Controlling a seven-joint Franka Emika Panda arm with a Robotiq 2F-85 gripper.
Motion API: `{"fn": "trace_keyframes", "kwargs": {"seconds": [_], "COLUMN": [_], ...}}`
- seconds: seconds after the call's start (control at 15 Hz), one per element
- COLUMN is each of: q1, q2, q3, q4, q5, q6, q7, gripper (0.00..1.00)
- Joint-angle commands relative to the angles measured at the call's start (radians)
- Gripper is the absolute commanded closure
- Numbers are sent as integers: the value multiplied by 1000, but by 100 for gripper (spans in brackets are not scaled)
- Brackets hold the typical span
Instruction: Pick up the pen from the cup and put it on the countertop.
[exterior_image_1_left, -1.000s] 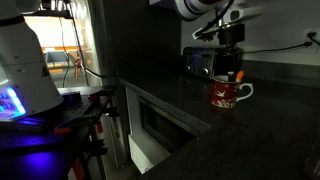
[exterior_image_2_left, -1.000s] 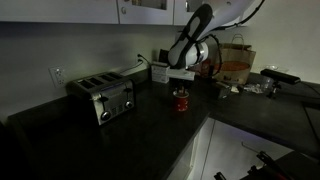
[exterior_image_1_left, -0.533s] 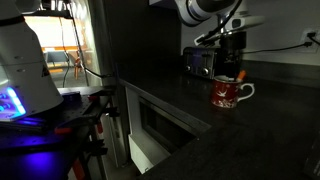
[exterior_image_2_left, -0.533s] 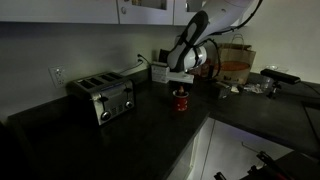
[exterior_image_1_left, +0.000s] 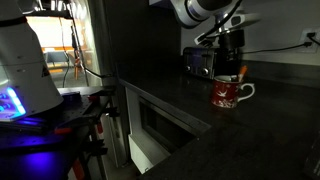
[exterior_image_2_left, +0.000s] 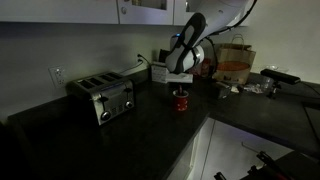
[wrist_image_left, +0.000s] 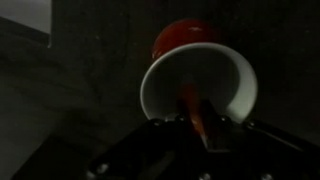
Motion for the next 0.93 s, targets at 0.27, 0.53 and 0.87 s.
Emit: {"fn": "trace_keyframes", "kwargs": {"seconds": [0.27, 0.53, 0.87], "q1": [99, 34, -38], "q2": [-184, -313, -410], "q3": [-73, 24, 181], "q4": [-114, -171, -275], "q5": [-111, -14, 214], "q6": [-70, -275, -284], "q7": [93, 45, -108], "gripper": [95, 95, 95]}}
